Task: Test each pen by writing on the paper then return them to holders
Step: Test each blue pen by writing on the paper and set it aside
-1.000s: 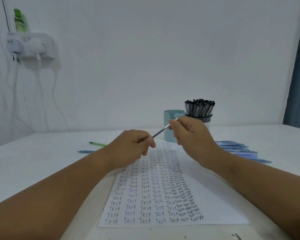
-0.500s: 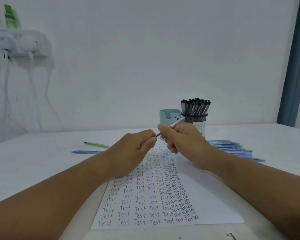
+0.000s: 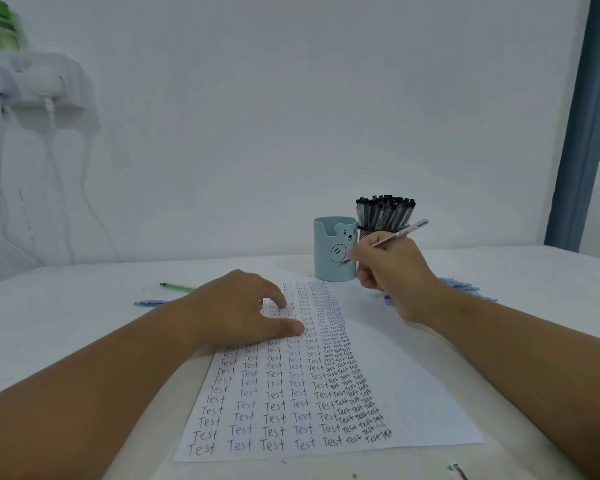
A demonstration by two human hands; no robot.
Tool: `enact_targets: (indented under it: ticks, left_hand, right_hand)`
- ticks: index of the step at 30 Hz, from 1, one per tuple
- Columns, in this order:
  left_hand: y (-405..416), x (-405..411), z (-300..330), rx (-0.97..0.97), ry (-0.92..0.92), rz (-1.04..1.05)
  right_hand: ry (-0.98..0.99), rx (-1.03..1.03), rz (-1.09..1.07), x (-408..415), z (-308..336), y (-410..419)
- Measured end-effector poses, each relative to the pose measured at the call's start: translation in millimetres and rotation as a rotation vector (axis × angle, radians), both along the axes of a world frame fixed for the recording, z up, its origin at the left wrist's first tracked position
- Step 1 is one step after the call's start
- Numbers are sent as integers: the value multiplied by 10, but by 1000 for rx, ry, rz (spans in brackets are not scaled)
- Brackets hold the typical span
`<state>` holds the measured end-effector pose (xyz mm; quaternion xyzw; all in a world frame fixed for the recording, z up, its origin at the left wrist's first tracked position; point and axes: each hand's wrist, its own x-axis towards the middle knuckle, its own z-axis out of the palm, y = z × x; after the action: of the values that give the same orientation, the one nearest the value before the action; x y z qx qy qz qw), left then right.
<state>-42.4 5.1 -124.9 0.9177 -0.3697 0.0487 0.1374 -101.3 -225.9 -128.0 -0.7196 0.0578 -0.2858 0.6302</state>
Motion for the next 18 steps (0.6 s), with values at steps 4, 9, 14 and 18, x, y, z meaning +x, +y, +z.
enact_targets:
  ticks: [4, 9, 14, 18]
  left_hand:
    - [-26, -2, 8, 17, 17, 7]
    - [-39, 27, 0, 8, 65, 24]
    - [-47, 54, 3, 9, 94, 19]
    - [-44, 61, 3, 15, 98, 7]
  right_hand:
    - [58, -128, 58, 113, -57, -32]
    - [128, -338, 25, 236, -101, -28]
    - [159, -424, 9, 274, -143, -53]
    - [193, -483, -46, 299, -160, -55]
